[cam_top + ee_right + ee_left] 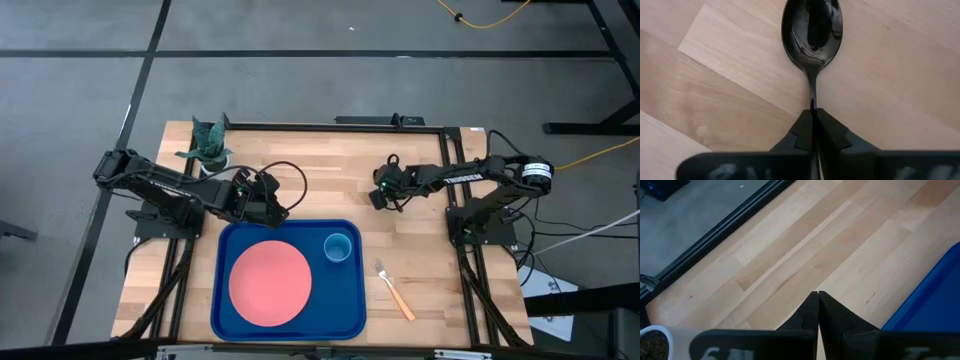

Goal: Pick and place plate/cup/fork/spoon on tray
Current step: Put the black spoon on the blue serving tray to the bottom of the blue cup

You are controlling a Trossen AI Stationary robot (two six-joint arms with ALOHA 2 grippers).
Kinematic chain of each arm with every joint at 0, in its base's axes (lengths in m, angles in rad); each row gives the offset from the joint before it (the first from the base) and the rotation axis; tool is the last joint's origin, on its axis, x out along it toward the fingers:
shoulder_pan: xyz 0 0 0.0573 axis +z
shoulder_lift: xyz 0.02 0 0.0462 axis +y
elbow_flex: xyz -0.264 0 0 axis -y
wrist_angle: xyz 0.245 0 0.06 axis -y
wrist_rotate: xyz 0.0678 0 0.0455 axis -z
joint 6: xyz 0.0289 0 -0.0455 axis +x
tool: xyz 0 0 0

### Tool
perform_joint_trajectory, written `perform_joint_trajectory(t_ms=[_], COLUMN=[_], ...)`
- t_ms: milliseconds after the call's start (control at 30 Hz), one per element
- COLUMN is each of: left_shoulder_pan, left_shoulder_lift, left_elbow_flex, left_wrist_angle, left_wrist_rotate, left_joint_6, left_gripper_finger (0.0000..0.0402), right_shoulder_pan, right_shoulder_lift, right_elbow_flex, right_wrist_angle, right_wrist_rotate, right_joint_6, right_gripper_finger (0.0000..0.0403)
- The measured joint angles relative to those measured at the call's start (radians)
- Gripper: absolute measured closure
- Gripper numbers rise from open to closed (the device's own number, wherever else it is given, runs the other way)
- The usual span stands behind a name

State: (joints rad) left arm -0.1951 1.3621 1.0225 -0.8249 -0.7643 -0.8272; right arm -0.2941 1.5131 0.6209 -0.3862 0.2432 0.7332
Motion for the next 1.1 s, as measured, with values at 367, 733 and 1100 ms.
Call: perform_joint_trajectory(t_ms=[367, 733, 1100], left_shoulder_pan=[0.0, 0.0, 0.0], left_shoulder_lift=[0.0, 0.0, 0.0], left_elbow_flex=[0.0, 0.0, 0.0], left_wrist_angle=[0.004, 0.008, 0.008], left_wrist_rotate=[0.0, 0.0, 0.0], left_joint_6=[0.0, 0.0, 0.0], left_gripper_finger=[0.0401, 0.0401, 0.0401], right_shoulder_pan=[0.15, 0.582, 0.882], right_shoulder_lift=[-0.049, -0.126, 0.022], right_elbow_flex=[0.08, 0.241, 0.427], right_wrist_angle=[-0.02, -0.133, -0.144], right_wrist_rotate=[0.025, 0.429, 0.581], right_joint_6=[0.135, 0.565, 0.833], right_gripper_finger=[0.04, 0.0402, 0.0403])
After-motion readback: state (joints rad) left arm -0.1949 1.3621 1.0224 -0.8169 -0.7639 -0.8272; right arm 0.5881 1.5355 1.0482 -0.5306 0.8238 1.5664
